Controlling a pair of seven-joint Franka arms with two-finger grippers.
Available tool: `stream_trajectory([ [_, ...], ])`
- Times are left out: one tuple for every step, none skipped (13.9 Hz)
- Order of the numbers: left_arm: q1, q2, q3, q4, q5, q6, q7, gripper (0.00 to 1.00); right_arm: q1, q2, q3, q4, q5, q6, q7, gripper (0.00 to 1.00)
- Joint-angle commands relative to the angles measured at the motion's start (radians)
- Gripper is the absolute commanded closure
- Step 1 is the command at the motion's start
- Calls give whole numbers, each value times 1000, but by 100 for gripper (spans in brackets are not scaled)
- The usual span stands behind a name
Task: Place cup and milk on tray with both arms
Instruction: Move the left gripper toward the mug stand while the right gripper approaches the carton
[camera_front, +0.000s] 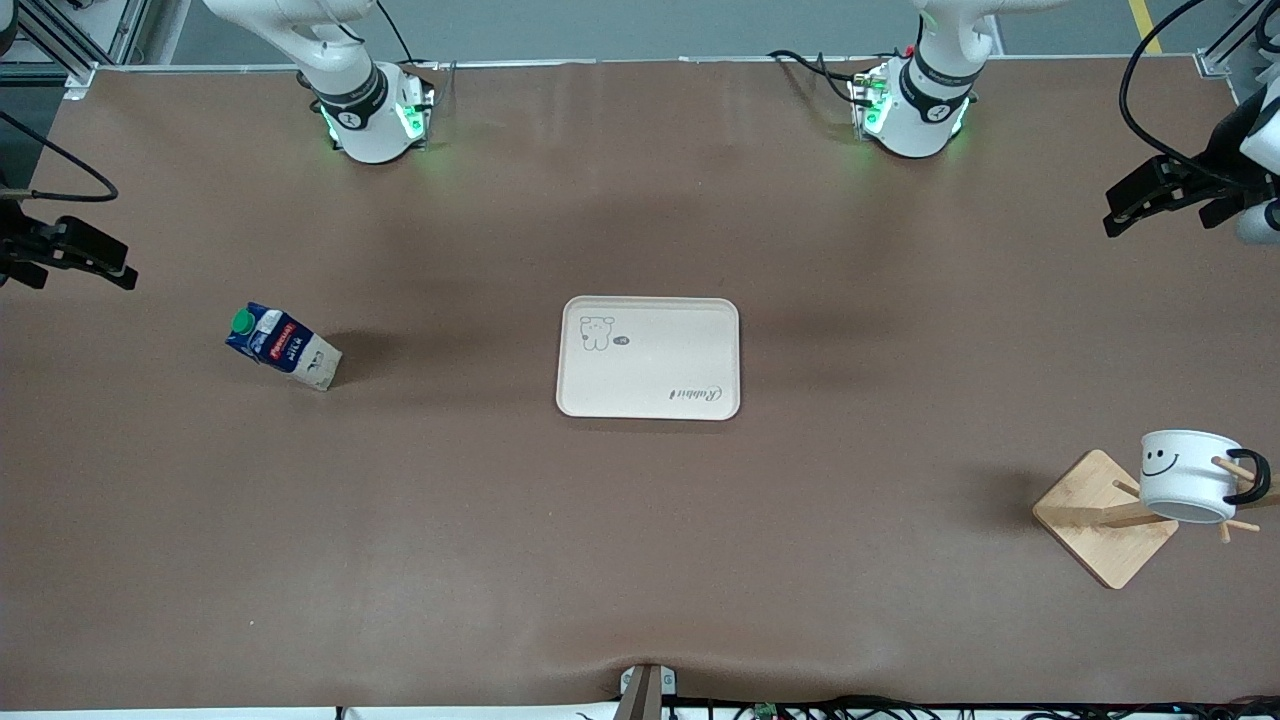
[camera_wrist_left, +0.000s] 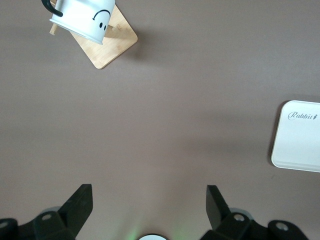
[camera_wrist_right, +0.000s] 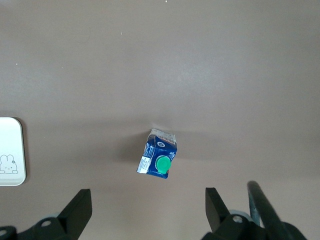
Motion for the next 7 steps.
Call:
stream_trajectory([
  [10,12,-6,24,3,-7,6,0,-14,13,7,22,15,-3,7,0],
  [11,12,-4,24,5,-7,5,0,-14,14,7,24,15,-3,7,0],
  [11,12,-4,24,12,-7,5,0,-14,14,7,24,15,-1,7,0],
  [10,14,-3,24,17,-7,5,0,-14,14,7,22,15,2,7,0],
  [11,15,-4,24,17,-7,3,0,-15,14,7,24,15,3,7,0],
  [13,27,-3,24,17,-1,3,0,-15,14,7,22,14,3,7,0],
  [13,35,2,24,20,6,3,0,-17,14,7,24,15,3,7,0],
])
